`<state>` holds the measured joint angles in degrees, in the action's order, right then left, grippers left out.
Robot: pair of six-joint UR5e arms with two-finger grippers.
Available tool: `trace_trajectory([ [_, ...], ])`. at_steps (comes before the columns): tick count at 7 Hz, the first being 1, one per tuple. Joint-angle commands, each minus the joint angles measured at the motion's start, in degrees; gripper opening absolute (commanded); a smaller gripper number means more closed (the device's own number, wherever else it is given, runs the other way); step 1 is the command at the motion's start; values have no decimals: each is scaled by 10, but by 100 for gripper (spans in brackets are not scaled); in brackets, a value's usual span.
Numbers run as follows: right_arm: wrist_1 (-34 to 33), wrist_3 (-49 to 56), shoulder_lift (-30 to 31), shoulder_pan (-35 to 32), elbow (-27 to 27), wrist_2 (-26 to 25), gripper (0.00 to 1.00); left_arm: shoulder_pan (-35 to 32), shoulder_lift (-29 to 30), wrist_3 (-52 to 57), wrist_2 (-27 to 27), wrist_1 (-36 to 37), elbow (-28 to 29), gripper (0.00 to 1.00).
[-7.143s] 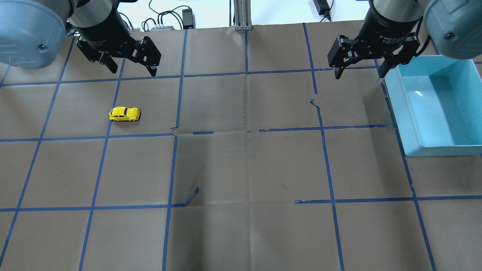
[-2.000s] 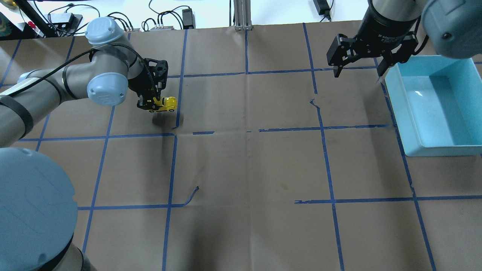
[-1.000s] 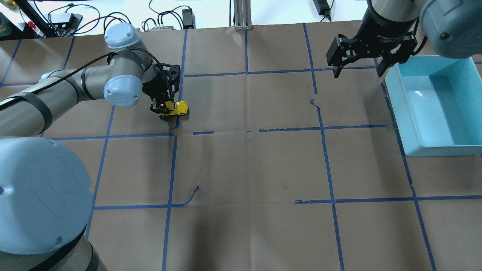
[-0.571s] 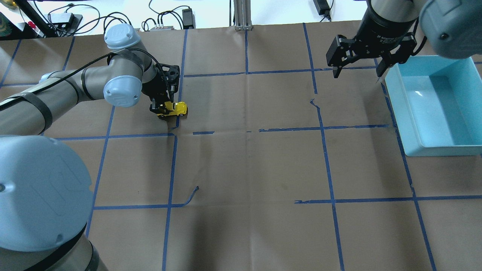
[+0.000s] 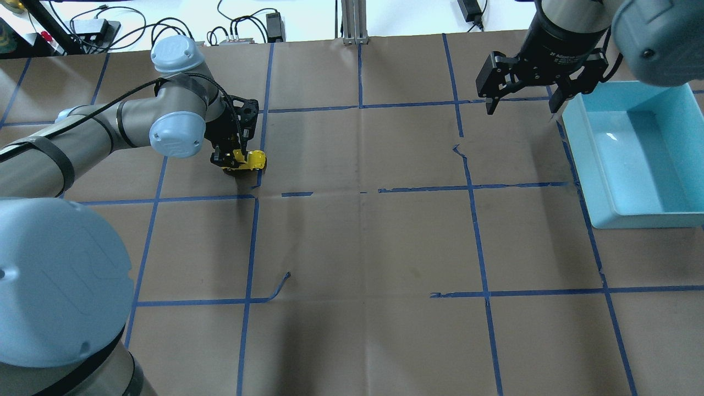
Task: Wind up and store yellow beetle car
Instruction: 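Drag the car backward along the table with the left gripper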
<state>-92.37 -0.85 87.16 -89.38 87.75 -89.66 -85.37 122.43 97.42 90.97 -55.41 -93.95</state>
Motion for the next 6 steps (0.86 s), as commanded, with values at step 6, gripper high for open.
trace_trajectory([
  [6,2,-6,-1,0,0,2,100,27,-1,5,-5,7,-10,0],
])
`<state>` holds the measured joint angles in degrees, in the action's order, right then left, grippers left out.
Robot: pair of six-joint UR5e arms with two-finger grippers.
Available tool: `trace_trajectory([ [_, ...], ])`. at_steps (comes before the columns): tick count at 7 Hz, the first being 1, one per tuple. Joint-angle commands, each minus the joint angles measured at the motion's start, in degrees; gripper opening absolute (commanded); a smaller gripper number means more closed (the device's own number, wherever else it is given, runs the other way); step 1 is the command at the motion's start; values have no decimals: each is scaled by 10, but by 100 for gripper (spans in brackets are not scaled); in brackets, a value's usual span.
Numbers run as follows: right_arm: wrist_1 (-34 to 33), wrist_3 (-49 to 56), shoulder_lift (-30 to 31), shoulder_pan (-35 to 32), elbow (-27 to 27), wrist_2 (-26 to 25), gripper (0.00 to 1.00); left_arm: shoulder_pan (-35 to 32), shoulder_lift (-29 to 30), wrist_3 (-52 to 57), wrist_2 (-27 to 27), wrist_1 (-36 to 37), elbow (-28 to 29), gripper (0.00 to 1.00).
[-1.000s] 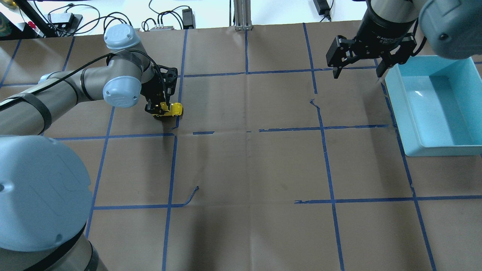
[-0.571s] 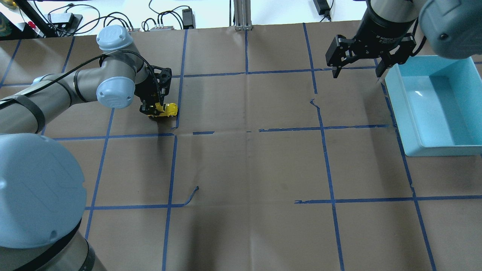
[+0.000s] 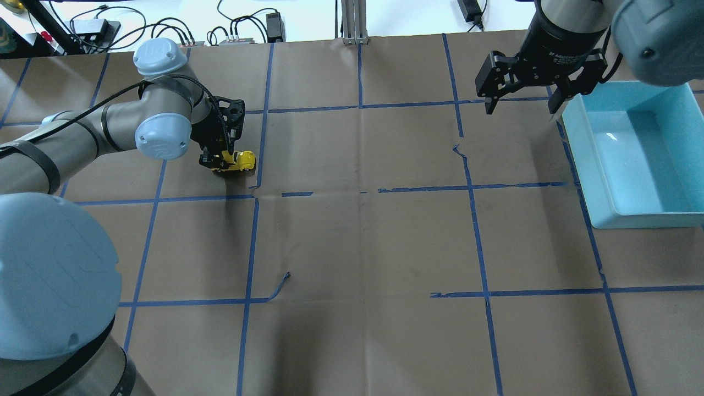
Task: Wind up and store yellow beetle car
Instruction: 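Drag the car backward along the table with the left gripper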
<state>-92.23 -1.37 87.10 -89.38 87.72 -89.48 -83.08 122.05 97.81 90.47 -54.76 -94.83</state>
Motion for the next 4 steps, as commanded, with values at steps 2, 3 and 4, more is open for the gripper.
trace_trajectory([
  [2,0,-1,0,0,1,2,100,13,1,5,1,1,-3,0],
  [3,0,-1,0,0,1,3,100,16,0,11,1,1,-4,0],
  [4,0,-1,0,0,1,4,100,20,1,12,1,1,-4,0],
])
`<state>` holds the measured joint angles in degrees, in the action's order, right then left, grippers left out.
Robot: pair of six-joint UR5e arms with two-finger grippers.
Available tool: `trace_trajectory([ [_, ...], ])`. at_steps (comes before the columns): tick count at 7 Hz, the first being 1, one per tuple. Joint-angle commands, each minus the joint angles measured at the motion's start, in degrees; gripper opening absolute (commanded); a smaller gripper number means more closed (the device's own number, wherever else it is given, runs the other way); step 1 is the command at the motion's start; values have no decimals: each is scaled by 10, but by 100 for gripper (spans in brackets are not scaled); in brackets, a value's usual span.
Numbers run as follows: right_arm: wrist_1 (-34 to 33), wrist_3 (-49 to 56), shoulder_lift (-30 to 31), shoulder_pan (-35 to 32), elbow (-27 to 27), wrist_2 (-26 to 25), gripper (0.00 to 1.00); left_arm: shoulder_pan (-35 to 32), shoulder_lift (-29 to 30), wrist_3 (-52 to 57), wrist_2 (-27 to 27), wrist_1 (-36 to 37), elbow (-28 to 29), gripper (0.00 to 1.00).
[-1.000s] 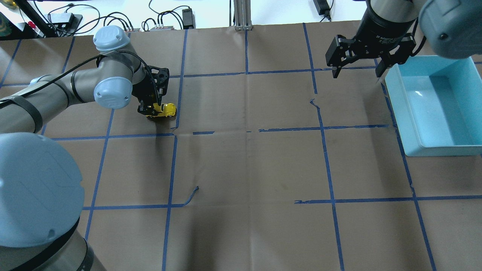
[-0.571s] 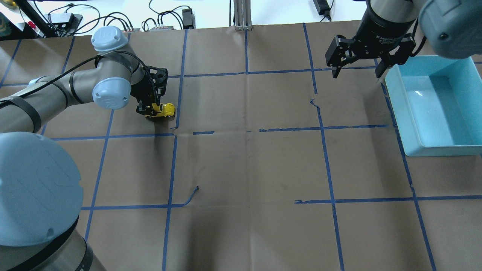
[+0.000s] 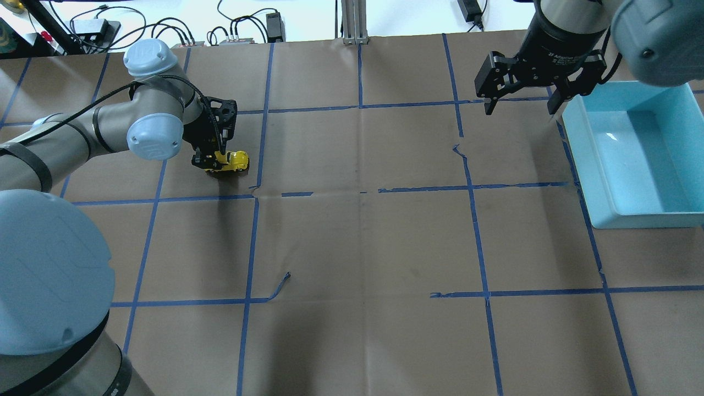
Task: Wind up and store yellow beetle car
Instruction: 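Drag the car backward along the table with the left gripper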
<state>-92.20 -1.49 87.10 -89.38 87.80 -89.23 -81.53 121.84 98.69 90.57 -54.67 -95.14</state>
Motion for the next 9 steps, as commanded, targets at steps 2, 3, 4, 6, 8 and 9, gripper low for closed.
trace_trajectory([
  [2,-1,0,0,0,0,1,100,8,3,10,-1,1,-1,0],
  [3,-1,0,0,0,-1,1,100,7,3,10,1,2,2,0],
  [4,-1,0,0,-1,-1,2,100,8,6,11,1,6,2,0],
  [6,-1,0,0,-1,0,2,100,17,5,12,-1,6,0,0],
  [8,-1,0,0,-1,3,2,100,17,3,12,-2,6,-1,0],
  [9,-2,2,-1,-1,2,2,100,17,2,12,-2,7,-1,0],
])
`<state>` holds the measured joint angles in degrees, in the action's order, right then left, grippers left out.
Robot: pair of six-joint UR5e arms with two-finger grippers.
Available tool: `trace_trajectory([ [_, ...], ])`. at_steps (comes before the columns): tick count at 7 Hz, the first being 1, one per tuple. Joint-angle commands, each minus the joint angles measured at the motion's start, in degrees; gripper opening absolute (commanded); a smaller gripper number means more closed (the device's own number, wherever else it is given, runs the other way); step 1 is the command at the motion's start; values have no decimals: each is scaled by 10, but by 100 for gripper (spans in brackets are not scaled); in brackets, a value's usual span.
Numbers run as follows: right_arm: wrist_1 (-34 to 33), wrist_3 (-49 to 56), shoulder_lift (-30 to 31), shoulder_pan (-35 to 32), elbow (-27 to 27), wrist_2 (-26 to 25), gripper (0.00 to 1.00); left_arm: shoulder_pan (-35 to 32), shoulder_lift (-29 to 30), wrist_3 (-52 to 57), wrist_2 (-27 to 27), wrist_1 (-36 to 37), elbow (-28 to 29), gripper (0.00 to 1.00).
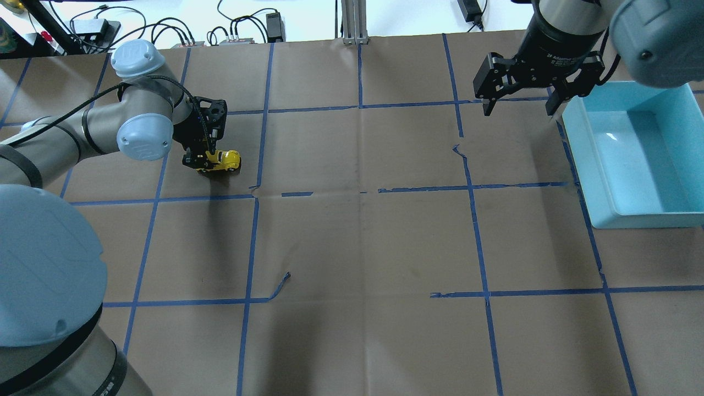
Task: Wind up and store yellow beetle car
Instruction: 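Drag the car backward along the table with the left gripper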
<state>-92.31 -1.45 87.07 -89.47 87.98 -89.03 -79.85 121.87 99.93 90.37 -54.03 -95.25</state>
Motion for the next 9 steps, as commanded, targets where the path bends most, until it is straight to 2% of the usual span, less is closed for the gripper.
trace_trajectory([
  [1,0,1,-1,0,1,0,100,0,2,0,0,1,0,0],
  [9,-1,1,-1,0,9,0,100,2,-3,1,0,1,0,0],
])
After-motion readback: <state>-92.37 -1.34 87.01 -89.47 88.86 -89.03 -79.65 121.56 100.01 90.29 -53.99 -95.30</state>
